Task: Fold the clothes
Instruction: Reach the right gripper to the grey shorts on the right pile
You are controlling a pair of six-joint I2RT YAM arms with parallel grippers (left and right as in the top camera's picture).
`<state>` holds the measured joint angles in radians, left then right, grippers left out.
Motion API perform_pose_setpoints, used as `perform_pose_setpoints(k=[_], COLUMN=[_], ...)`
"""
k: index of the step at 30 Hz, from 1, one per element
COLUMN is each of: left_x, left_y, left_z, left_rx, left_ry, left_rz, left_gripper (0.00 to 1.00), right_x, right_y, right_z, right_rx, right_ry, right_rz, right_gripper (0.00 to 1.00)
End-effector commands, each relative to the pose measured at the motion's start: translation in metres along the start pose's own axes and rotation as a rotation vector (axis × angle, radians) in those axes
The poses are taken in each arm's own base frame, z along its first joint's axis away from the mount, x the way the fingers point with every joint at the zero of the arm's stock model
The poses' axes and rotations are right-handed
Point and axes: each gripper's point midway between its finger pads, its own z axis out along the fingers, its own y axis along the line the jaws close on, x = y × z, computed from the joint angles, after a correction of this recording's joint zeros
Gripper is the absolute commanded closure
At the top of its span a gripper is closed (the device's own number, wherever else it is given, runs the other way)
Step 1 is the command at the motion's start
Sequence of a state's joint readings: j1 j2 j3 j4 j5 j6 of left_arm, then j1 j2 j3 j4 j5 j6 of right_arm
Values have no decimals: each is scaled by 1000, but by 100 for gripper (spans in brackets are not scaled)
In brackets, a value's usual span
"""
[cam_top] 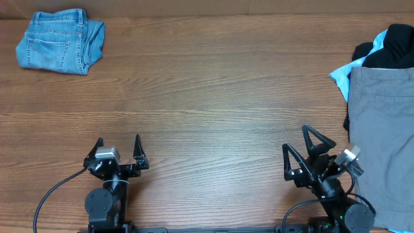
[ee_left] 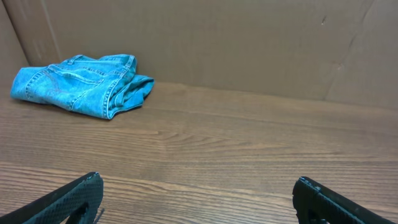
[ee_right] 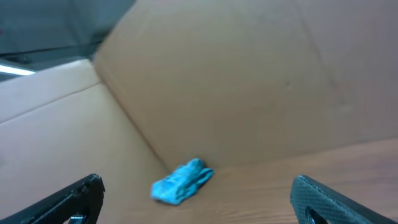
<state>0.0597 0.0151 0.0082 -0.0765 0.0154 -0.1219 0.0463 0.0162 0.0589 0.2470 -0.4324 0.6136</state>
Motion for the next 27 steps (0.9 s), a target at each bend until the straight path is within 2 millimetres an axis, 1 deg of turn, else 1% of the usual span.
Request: perform_pose_setpoints(k=[1, 5, 7, 10, 12, 16, 17, 18, 21, 22, 25, 27], left_x=[0, 0, 0, 0, 0, 0, 0, 0, 0, 0, 0, 0], left_y=[0, 0, 0, 0, 0, 0, 0, 0, 0, 0, 0, 0], left_z=[0, 0, 0, 0, 0, 0, 0, 0, 0, 0, 0, 0], left_rx=[5, 5, 5, 5, 5, 5, 5, 5, 5, 5, 5, 5], left_ry=[-6, -6, -6, -6, -6, -6, -6, -6, -6, -6, -6, -6], left_rz=[21, 21, 21, 21, 21, 21, 21, 21, 21, 21, 21, 21], left_gripper=[0, 0, 0, 0, 0, 0, 0, 0, 0, 0, 0, 0], right_x=[-40, -66, -79, -87, -87, -79, -78, -79, -83, -82, -76, -68], right_y=[7, -7, -18, -43, -67, -128, -152, -176, -235, -251, -285, -310], right_z=[3, 14, 25, 48, 64, 102, 112, 117, 121, 122, 124, 122], right_rx=[66, 217, 297, 406, 502, 713, 782, 857, 1050, 1089, 1156, 1188], right_ry=[-82, -74, -65, -3, 65, 298, 385, 455, 601, 644, 732, 758], right_rz=[-110, -168, -192, -246, -261, -256, -258, -250, -206, -187, -141, -119], right_gripper=[0, 0, 0, 0, 0, 0, 0, 0, 0, 0, 0, 0])
